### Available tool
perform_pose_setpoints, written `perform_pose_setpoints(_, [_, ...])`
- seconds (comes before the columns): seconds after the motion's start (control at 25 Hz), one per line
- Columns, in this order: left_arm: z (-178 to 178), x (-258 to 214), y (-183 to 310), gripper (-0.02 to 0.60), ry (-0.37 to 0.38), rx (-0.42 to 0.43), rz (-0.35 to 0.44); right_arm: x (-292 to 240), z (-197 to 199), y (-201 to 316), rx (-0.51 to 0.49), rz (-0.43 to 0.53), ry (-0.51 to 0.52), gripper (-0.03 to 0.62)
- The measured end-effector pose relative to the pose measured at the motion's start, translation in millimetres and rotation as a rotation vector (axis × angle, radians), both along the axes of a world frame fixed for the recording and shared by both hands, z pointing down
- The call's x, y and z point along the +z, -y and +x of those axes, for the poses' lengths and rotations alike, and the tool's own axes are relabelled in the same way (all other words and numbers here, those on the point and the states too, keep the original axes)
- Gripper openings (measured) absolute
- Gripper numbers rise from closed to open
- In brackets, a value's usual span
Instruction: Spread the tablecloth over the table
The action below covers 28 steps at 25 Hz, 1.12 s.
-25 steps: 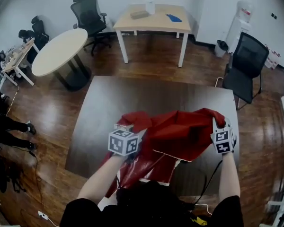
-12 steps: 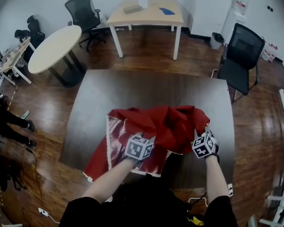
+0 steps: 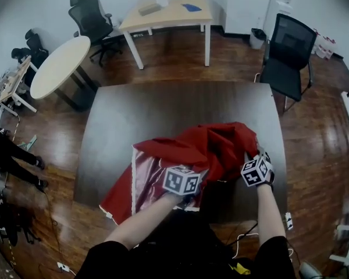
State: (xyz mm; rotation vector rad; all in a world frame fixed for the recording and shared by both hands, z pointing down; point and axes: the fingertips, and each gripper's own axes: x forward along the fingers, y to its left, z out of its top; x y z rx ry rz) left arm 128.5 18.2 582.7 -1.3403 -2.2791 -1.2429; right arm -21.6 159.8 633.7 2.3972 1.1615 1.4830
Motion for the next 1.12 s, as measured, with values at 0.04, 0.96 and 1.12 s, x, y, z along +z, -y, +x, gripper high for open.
perform_pose_setpoints(0.04, [-7.6,-0.1,-3.8,0.009,0.010,0.002,-0.001,-6.0,-7.0,0.9,0.019,-0.001,-0.024,0.121])
perform_pose_setpoints(0.96, [-16.3,-17.5,29.5,0.227,-0.130,0.297,-0.122,-116.6,153.3,103.8,-0.237,0.295,-0.735,0.359])
perform_pose_setpoints(1.12, [39.6,-25.8,48.5,0.227,-0.174,0.170,-0.155,-95.7,223.6,121.6,-0.370,0.372,-0.642,0.446])
